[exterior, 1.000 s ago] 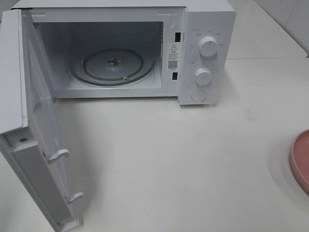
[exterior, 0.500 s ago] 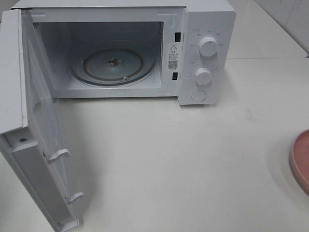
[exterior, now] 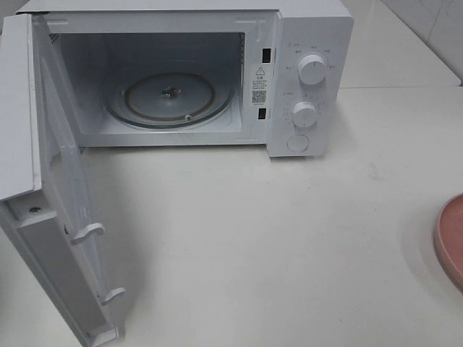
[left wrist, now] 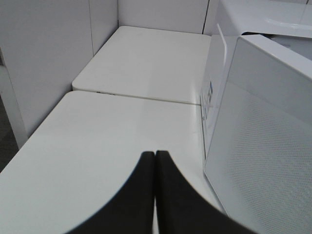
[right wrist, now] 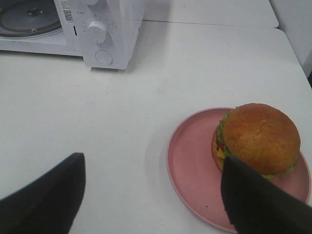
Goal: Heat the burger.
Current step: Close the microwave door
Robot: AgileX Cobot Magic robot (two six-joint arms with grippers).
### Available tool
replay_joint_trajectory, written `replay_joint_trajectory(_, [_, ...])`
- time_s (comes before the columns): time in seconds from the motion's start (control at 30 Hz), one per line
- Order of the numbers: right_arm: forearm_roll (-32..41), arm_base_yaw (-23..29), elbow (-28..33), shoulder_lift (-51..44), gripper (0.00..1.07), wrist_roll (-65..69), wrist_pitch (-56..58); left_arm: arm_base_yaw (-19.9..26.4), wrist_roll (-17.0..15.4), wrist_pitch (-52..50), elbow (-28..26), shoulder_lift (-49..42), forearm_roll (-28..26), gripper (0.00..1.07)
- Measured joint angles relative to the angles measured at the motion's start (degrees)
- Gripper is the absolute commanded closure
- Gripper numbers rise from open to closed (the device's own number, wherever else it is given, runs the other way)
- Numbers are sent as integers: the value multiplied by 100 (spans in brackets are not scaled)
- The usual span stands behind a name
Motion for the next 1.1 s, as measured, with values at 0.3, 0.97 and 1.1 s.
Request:
replay_joint_trajectory(0.3, [0,0,0,0,31,0,0,0,-338,-1117,0,945,728,107])
replay_joint_trajectory(0.97, [0,0,0,0,31,0,0,-315,-2223,-3564,-183,3432,3363,107])
replay_joint_trajectory(1.1, [0,0,0,0,31,0,0,-751,-1994,-3587,-286,3673,3272,107])
